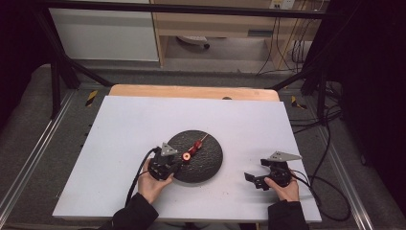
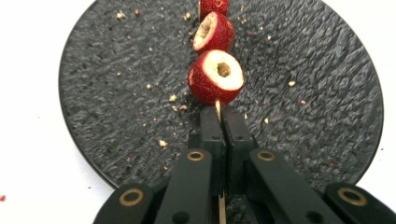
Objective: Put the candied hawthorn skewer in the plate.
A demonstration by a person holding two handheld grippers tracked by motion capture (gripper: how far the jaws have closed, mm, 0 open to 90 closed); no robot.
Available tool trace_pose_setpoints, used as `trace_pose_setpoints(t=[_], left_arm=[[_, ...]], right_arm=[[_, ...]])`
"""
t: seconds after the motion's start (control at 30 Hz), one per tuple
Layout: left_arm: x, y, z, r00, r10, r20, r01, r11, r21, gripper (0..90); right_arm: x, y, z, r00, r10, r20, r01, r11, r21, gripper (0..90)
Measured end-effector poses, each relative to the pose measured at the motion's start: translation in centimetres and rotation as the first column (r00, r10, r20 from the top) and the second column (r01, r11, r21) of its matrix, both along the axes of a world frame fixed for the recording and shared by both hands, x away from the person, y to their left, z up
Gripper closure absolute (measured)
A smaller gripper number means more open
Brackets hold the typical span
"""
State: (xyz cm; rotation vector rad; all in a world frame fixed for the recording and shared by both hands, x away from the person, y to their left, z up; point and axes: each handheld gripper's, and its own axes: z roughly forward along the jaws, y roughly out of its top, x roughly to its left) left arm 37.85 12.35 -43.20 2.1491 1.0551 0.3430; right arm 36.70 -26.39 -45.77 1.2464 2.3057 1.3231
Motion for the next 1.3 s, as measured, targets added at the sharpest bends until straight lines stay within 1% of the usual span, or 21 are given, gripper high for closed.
trace_pose_setpoints(t=[0.17, 0.33, 0.37, 0.43, 0.47, 0.57, 0.67, 0.77, 0.83, 0.9, 1.0, 1.07, 1.1, 1.2, 1.23, 1.3], left_arm=[[0.0, -0.2, -0.4, 1.0, -0.005, -0.003, 0.005, 0.9999, 0.01, 88.1], [0.0, 0.0, -0.3, 0.9999, -0.016, -0.004, 0.016, 0.9999, 0.005, 87.1], [0.0, 0.1, -0.3, 0.9997, -0.024, -0.002, 0.024, 0.9997, 0.003, 85.3], [-0.1, 0.3, -0.1, 0.9994, -0.033, 0.007, 0.033, 0.9995, -0.003, 80.6], [-0.2, 0.4, 0.0, 0.9992, -0.038, 0.014, 0.038, 0.9992, -0.014, 77.8], [-0.4, 1.0, 0.4, 0.9977, -0.066, 0.016, 0.066, 0.9975, -0.026, 66.1], [-0.6, 1.8, 0.8, 0.9946, -0.102, 0.02, 0.102, 0.9947, -0.013, 53.6], [-1.0, 2.8, 1.2, 0.9917, -0.121, 0.042, 0.121, 0.9926, -0.001, 43.4], [-1.2, 3.6, 1.3, 0.9911, -0.122, 0.052, 0.123, 0.9922, -0.018, 35.7], [-1.4, 4.5, 1.3, 0.991, -0.124, 0.05, 0.126, 0.991, -0.044, 27.6], [-1.7, 6.0, 1.3, 0.9911, -0.124, 0.048, 0.126, 0.9915, -0.034, 20.4], [-1.8, 7.1, 1.3, 0.9923, -0.114, 0.048, 0.116, 0.9927, -0.034, 17.5], [-1.9, 7.6, 1.2, 0.9929, -0.107, 0.052, 0.109, 0.9934, -0.037, 15.8], [-2.1, 9.1, 1.1, 0.9958, -0.06, 0.069, 0.063, 0.9971, -0.042, 12.6], [-2.2, 9.6, 1.0, 0.9959, -0.054, 0.073, 0.057, 0.9977, -0.038, 11.9], [-2.4, 10.5, 0.7, 0.9946, -0.061, 0.084, 0.063, 0.9977, -0.024, 6.7]], right_arm=[[0.0, 0.0, 0.0, 1.0, 0.0, 0.0, 0.0, 1.0, 0.001, 1.5], [0.0, 0.0, -0.1, 1.0, 0.002, 0.003, -0.002, 1.0, -0.003, 1.5], [0.0, 0.0, -0.1, 1.0, 0.002, 0.004, -0.002, 1.0, -0.004, 1.5], [0.0, 0.0, 0.0, 1.0, 0.0, 0.002, 0.0, 1.0, -0.004, 1.5], [0.0, 0.0, 0.0, 1.0, 0.0, 0.002, 0.0, 1.0, -0.004, 1.4], [0.0, 0.0, 0.0, 1.0, -0.001, 0.0, 0.001, 1.0, -0.003, 1.4], [0.0, 0.1, 0.0, 1.0, -0.003, -0.004, 0.003, 1.0, -0.002, 1.4], [0.0, 0.1, -0.1, 1.0, -0.005, -0.005, 0.005, 1.0, -0.004, 1.4], [0.0, 0.1, -0.1, 1.0, -0.002, -0.003, 0.002, 1.0, -0.002, 1.4], [0.0, 0.1, -0.1, 1.0, -0.001, -0.003, 0.001, 1.0, -0.005, 1.3], [-0.1, 0.1, -0.1, 1.0, 0.0, -0.002, 0.0, 1.0, -0.002, 1.2], [-0.1, 0.1, 0.0, 1.0, -0.001, -0.004, 0.001, 1.0, -0.001, 1.1], [-0.1, 0.1, -0.1, 1.0, -0.001, -0.005, 0.001, 1.0, -0.002, 1.0], [-0.1, 0.1, -0.1, 1.0, -0.001, -0.006, 0.001, 1.0, -0.002, 1.0], [-0.1, 0.1, -0.1, 1.0, -0.001, -0.007, 0.001, 1.0, -0.003, 0.9], [-0.1, 0.1, -0.1, 1.0, -0.002, -0.007, 0.002, 1.0, -0.005, 0.8]])
